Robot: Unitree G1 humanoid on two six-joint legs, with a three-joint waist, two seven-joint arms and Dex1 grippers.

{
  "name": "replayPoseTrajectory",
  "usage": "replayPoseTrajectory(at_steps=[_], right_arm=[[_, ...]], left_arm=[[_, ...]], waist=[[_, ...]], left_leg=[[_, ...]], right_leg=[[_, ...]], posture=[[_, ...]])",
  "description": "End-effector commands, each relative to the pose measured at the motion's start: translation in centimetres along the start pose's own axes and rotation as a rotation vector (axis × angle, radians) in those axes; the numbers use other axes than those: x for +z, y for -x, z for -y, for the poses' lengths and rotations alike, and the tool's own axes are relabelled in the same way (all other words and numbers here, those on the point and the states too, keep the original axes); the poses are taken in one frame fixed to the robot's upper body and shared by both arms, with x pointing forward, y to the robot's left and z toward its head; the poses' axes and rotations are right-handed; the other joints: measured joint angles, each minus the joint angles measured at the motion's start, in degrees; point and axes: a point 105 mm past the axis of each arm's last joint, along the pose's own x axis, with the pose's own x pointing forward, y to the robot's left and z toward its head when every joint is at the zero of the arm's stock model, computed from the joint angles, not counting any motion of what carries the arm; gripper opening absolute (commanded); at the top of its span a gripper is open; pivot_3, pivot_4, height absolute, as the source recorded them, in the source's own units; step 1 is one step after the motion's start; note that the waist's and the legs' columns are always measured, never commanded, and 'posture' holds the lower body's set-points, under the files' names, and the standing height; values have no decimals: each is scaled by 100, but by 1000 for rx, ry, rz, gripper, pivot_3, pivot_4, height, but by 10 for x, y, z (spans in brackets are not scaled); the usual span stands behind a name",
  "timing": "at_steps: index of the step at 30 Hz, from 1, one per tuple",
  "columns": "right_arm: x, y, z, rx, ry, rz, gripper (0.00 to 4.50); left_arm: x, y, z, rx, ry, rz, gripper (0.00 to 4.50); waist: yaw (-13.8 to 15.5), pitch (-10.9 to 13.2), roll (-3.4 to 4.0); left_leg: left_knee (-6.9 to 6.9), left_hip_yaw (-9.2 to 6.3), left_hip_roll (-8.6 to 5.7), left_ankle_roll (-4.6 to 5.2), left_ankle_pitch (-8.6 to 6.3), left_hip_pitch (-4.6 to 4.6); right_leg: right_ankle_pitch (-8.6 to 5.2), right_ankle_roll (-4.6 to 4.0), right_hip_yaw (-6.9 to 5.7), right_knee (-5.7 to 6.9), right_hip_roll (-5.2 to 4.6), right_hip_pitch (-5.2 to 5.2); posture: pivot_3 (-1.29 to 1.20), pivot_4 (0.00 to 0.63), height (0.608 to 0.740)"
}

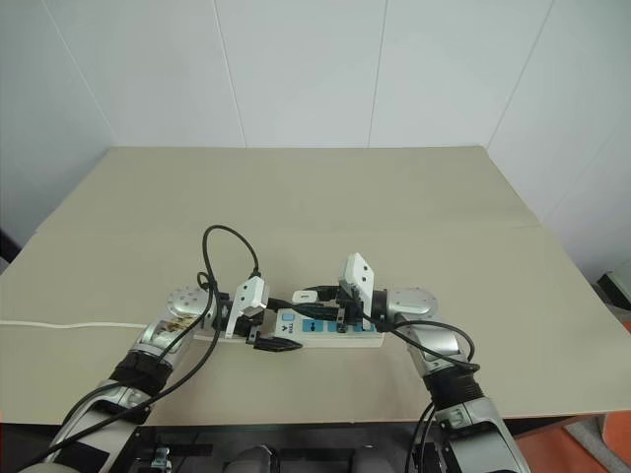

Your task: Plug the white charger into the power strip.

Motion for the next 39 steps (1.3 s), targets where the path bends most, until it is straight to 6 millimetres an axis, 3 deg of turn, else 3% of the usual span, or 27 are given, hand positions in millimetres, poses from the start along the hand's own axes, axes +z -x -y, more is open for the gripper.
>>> replayPoseTrajectory(at_steps=[1, 31, 39], right_arm=[[-8, 12, 7, -29, 30, -54, 1161], [-43, 55, 12, -62, -26, -199, 1161], [-41, 45, 10, -35, -19, -194, 1161]], left_arm=[[-11, 3, 7, -33, 15, -62, 3300], [-14, 10, 7, -8, 17, -80, 3300], [-13, 9, 5, -4, 12, -83, 3300]], waist=[[1, 0, 0], [37, 0, -1], [40, -1, -1]], left_leg=[[0, 0, 0, 0, 0, 0], [0, -1, -1, 0, 0, 0], [1, -1, -1, 0, 0, 0]], right_leg=[[0, 0, 0, 0, 0, 0], [0, -1, 0, -3, -1, 4], [0, -1, -1, -4, -1, 5]], posture=[[0, 150, 740], [0, 150, 740], [0, 150, 740]])
